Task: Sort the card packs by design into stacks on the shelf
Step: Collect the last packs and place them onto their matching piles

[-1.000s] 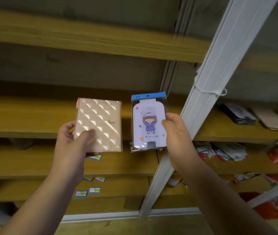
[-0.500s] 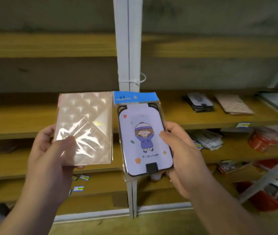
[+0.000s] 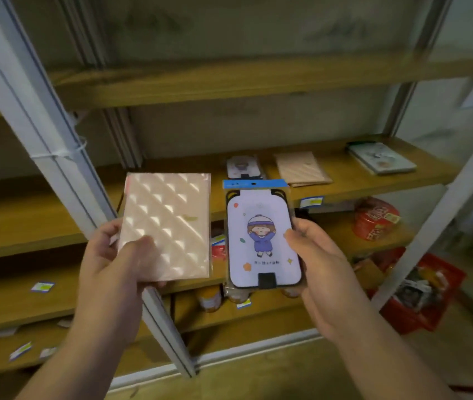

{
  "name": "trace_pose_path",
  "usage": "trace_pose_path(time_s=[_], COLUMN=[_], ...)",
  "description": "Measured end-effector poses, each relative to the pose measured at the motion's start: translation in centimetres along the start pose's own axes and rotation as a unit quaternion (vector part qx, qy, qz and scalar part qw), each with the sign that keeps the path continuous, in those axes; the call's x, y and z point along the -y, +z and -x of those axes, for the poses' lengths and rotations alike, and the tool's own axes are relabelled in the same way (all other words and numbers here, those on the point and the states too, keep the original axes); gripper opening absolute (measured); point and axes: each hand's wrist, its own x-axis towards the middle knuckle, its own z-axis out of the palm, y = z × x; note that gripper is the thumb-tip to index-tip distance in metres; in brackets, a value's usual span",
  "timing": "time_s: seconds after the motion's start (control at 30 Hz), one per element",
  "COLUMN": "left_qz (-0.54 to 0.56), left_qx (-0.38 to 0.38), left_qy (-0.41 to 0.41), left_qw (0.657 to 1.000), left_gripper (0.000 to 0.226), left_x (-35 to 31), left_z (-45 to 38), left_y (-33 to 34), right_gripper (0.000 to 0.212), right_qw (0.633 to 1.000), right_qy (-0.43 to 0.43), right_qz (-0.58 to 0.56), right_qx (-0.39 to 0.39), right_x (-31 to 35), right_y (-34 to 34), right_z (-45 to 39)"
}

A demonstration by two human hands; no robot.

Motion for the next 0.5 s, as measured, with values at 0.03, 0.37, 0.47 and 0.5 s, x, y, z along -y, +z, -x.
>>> trace_pose_path(time_s=[0.03,0.37,0.47,0.5], left_qz=[-0.002,0.000,0.014,0.019], left_qx=[0.001,-0.007,-0.017,-0.020], left_qy=[-0.010,-0.059,-0.058,-0.057], left_qw=[1.000,0.998,0.998,0.998], left_gripper=[0.029,0.036,0.034,0.034], left_x=[0.5,5.2,6.2,6.5], left_z=[-0.2,-3.8,-6.1,-7.0], left_y=[1.0,7.6,8.6,8.7], right_gripper=[0.021,0.023,0.022,0.021], right_qw=[1.000,0.998,0.997,0.997], right_qy=[0.003,0.022,0.010,0.010], right_qz=[-0.005,0.026,0.050,0.062], right_qx=[-0.014,-0.058,-0.050,-0.051], right_x=[-0.1,0.8,1.8,2.1], right_y=[-1.1,-6.6,-7.2,-7.0], right_z=[-0.3,-5.5,-8.6,-10.0])
